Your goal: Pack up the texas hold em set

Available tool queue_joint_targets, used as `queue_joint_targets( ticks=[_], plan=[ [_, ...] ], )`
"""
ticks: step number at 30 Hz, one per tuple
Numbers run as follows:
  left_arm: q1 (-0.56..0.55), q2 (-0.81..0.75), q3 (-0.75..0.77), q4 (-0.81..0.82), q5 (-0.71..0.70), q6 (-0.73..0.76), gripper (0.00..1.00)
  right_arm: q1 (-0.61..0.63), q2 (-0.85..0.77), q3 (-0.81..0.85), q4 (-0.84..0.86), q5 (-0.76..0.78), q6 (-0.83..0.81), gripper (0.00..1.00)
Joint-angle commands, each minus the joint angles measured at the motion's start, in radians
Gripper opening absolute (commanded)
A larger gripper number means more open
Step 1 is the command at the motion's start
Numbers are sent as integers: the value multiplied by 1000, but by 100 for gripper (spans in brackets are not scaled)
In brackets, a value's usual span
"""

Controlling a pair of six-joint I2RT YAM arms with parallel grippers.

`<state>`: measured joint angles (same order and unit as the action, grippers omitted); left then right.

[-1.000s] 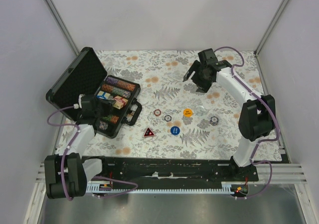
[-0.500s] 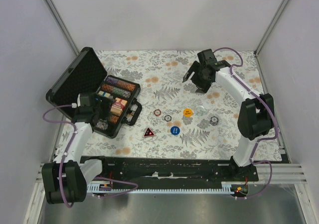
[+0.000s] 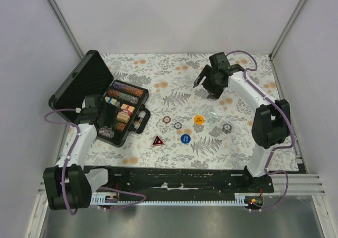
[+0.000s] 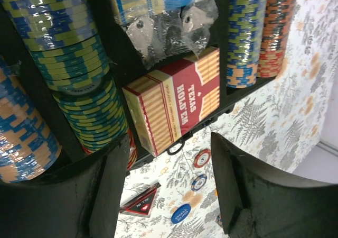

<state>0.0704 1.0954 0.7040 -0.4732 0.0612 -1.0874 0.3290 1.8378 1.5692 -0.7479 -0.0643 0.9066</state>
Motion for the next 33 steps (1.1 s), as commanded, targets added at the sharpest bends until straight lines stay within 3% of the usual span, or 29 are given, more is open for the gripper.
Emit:
queue_joint_targets(
  ticks=[1,11,13,18,27,33],
  plan=[
    [0,38,34,5,6,49,66,-5,-9,3,28,-2,2,91],
    [0,161,29,111,48,47,28,-22,-21,-14,27,9,12,90],
    [0,173,28,122,51,52,25,-22,-25,-15,27,11,14,90],
    [0,166,48,105,34,72,23,-27,-31,-18,27,12,9,90],
    [0,49,146,-5,-32,161,39,-27,-51,-31,27,27,-38,89],
    [-3,83,103,80,2,159,29,-21,-51,-54,54,14,-77,80]
  ],
)
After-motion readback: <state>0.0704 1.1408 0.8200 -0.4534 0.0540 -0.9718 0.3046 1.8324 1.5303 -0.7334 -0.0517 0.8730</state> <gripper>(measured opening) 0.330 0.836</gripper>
